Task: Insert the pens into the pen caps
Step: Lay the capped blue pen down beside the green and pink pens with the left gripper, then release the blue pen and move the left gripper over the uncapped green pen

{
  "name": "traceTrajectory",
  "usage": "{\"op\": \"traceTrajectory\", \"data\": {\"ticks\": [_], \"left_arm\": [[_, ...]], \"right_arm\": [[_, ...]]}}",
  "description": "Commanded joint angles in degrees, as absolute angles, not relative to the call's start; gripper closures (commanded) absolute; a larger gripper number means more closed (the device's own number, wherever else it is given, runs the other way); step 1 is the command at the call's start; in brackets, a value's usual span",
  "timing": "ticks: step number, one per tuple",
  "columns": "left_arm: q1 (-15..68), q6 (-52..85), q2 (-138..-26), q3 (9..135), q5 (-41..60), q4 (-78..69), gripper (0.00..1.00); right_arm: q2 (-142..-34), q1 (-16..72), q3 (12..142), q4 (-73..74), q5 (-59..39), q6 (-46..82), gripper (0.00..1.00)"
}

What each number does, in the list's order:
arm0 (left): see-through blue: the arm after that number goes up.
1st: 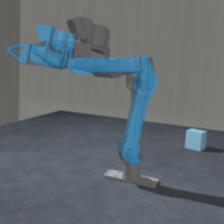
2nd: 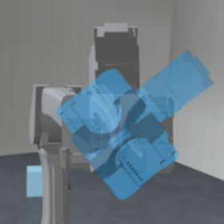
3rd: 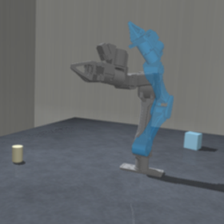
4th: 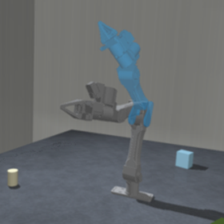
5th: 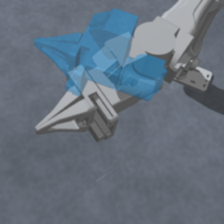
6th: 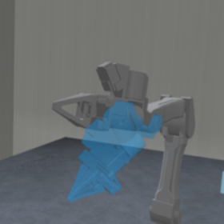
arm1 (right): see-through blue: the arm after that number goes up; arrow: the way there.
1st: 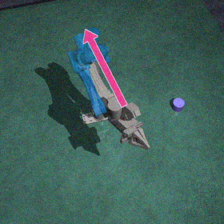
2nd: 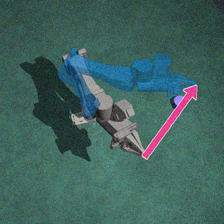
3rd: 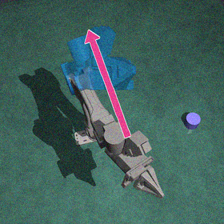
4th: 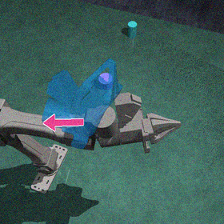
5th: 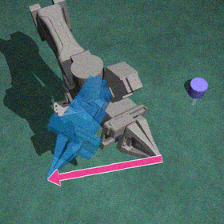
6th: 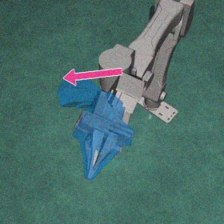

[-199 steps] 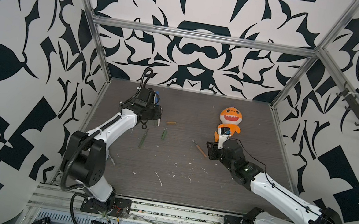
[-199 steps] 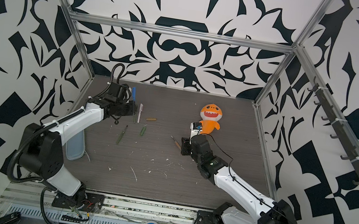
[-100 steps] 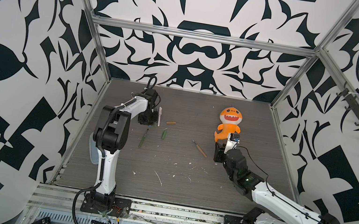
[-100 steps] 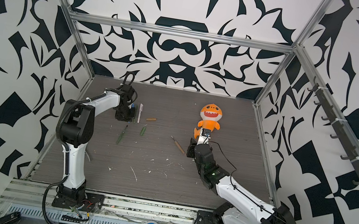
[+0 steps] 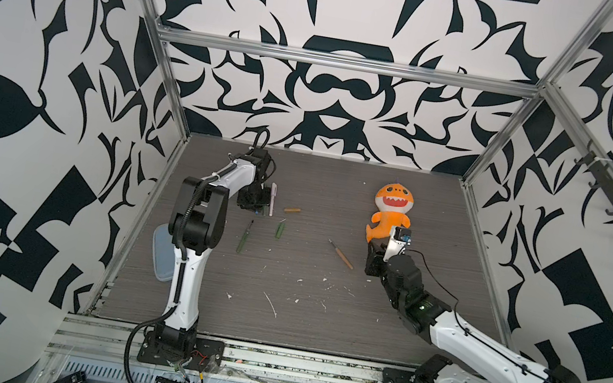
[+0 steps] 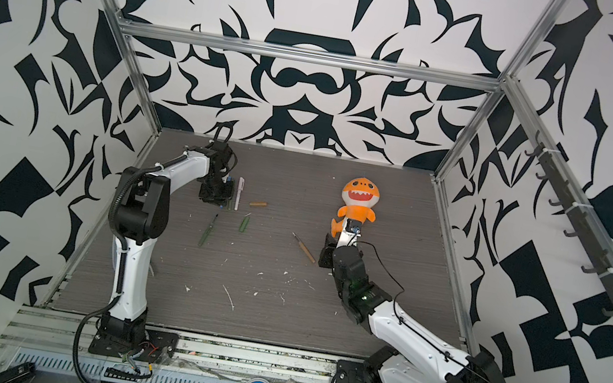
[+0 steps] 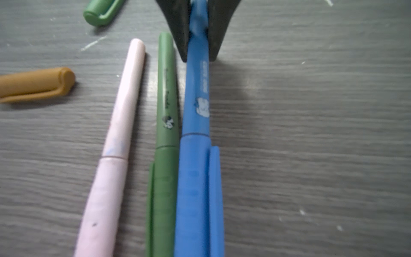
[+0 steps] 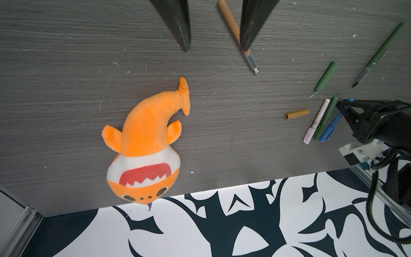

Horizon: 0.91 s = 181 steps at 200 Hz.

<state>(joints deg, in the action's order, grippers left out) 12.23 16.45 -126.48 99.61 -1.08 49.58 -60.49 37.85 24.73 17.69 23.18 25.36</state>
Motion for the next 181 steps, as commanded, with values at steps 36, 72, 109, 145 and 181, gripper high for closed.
{"op": "traceTrajectory", "data": {"ticks": [36,72,109,145,181], "left_arm": [[11.88,16.50,-126.70,101.46,0.15,52.58,0.84],[11.92,15.05,-124.91,101.06,1.19,52.73,0.76],[11.88,13.43,-121.45,100.05,0.07,53.44,0.75],[11.95,14.00,-112.86,95.35,-3.46,52.66,0.71],[11.94,16.74,-102.94,83.74,-4.02,49.62,0.67]], "right_arm": [[-60.98,37.70,25.67,19.67,23.73,25.67,0.61],[-61.79,37.79,26.06,19.51,23.07,25.80,0.61],[-61.66,37.72,26.27,19.25,22.59,25.95,0.61],[-61.51,37.73,26.28,18.98,22.21,26.29,0.61],[-62.25,37.71,26.75,18.56,21.36,26.72,0.62]]}}
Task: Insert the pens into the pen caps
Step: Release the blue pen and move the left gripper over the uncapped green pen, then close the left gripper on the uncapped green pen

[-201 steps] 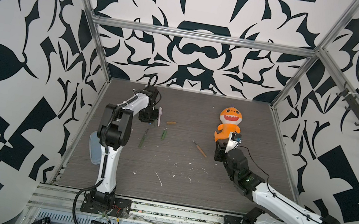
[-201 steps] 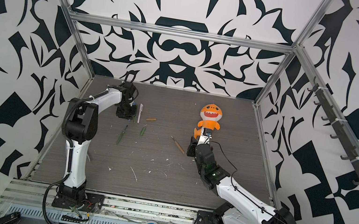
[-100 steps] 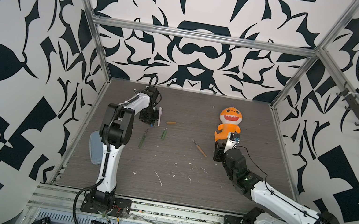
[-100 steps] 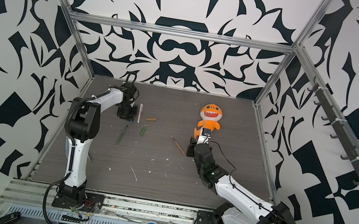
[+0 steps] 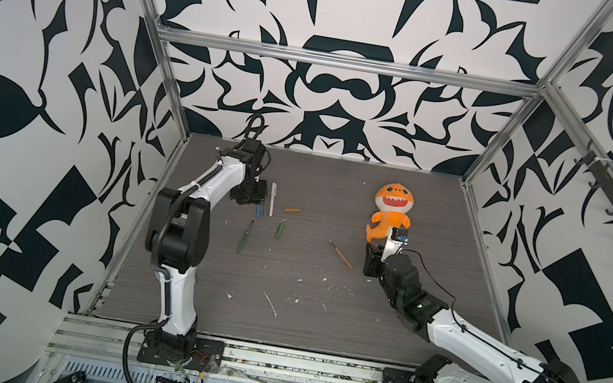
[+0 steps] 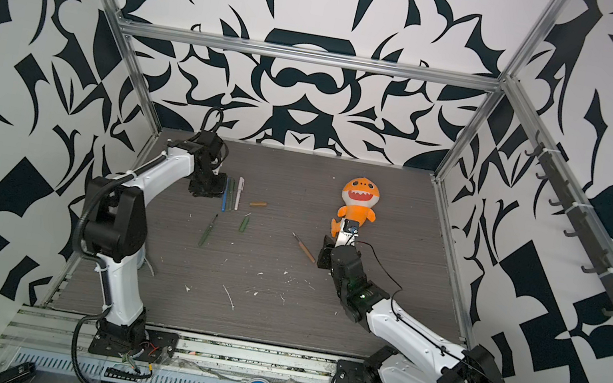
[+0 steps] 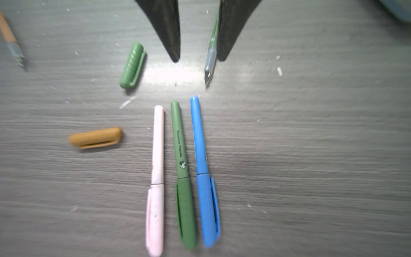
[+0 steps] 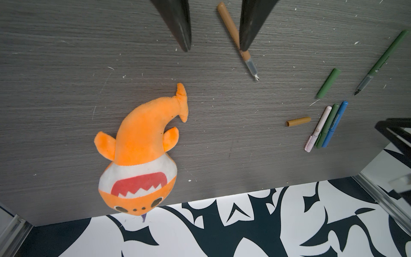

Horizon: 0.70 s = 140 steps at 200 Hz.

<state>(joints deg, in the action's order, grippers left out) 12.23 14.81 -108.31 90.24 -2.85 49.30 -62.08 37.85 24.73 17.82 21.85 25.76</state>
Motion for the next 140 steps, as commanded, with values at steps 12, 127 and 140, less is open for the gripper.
{"op": "traceTrajectory", "data": {"ticks": [12,127,140], "left_arm": [[11.92,17.14,-100.94,79.91,-4.49,49.18,0.67],[13.50,19.42,-99.98,67.33,-4.80,41.06,0.68],[13.80,19.62,-100.58,66.65,-5.53,40.36,0.69]], "right_arm": [[-62.40,37.75,26.75,18.52,21.18,26.89,0.62],[-63.54,37.73,27.33,18.11,20.65,27.33,0.63],[-63.76,37.72,27.40,18.11,20.64,27.28,0.63]]}}
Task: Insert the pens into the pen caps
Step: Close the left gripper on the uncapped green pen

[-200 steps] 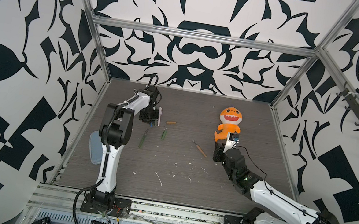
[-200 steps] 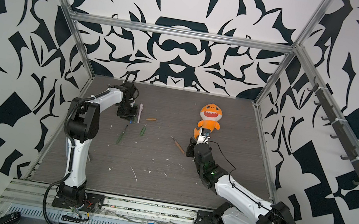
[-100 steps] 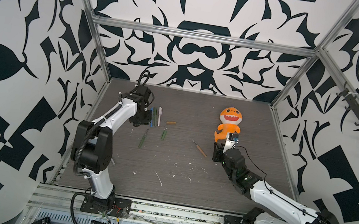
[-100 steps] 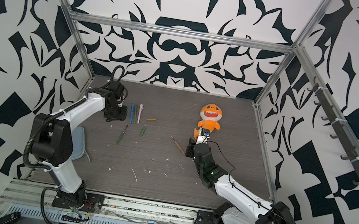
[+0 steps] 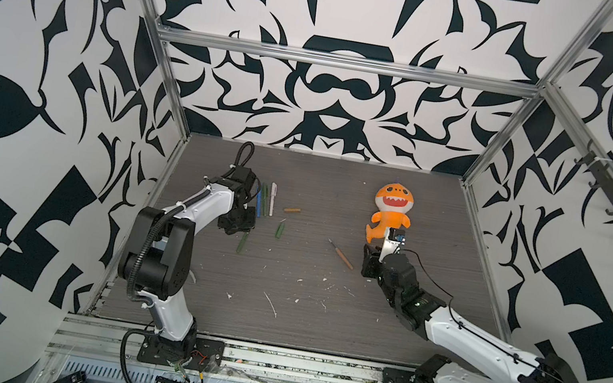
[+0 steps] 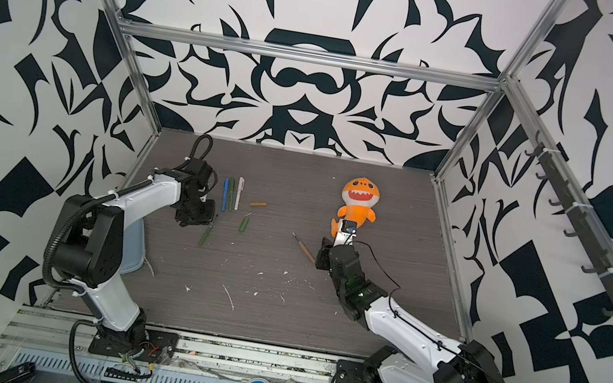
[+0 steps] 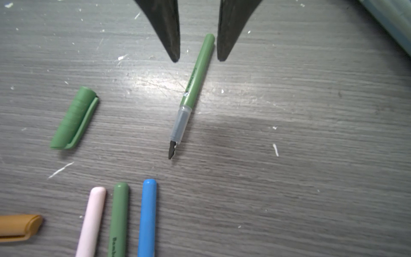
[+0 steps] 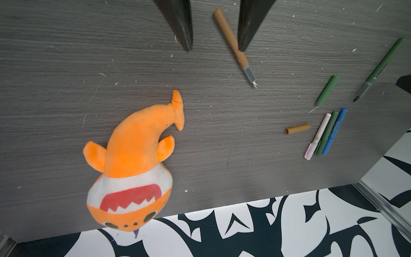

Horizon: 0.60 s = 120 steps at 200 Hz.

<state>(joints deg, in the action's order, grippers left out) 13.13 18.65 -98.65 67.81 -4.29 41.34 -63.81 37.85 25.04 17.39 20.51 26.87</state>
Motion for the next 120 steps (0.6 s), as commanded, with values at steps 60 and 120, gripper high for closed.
{"op": "traceTrajectory", "data": {"ticks": [60,120], "left_arm": [[15.52,20.16,-102.56,64.34,-6.11,38.24,0.72],[18.79,20.22,-103.63,62.72,-8.63,38.11,0.82]], "right_arm": [[-64.92,37.69,27.90,17.84,20.21,27.25,0.64],[-65.30,37.78,28.12,17.75,20.08,27.29,0.64]]}}
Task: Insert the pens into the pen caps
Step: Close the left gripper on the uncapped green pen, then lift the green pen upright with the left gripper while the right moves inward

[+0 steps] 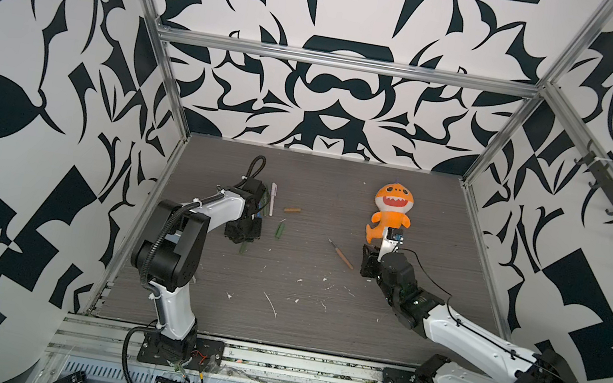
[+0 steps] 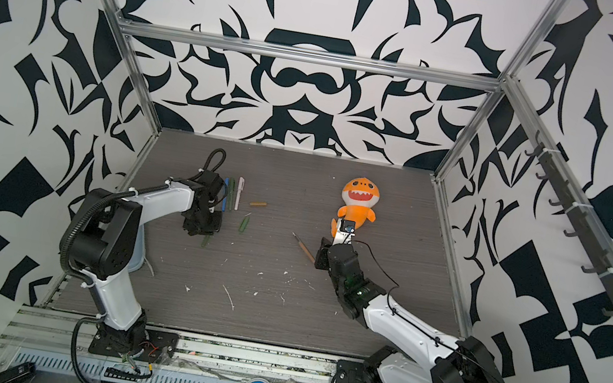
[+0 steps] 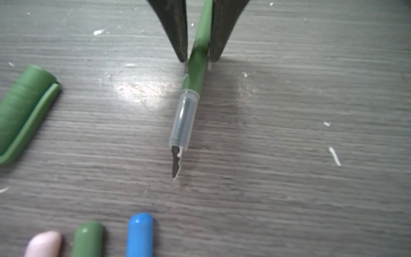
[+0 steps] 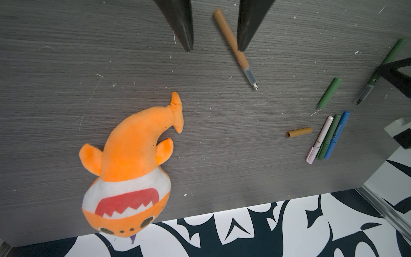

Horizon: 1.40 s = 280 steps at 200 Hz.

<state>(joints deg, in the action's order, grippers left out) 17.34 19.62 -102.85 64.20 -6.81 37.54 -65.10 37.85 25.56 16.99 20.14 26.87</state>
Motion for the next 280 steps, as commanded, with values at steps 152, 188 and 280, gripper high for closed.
{"op": "traceTrajectory", "data": {"ticks": [152,188,280], "left_arm": [[22.03,18.59,-100.36,64.56,-9.78,38.93,0.96],[29.28,16.26,-89.16,64.16,-14.65,37.08,0.97],[42.86,15.42,-56.51,39.56,5.51,0.19,0.98]], "right_arm": [[-62.12,37.71,28.09,16.79,17.38,28.08,0.66],[-61.87,37.71,32.04,13.12,11.77,27.60,0.65],[-62.69,40.45,47.42,3.86,-10.85,34.35,0.51]]}}
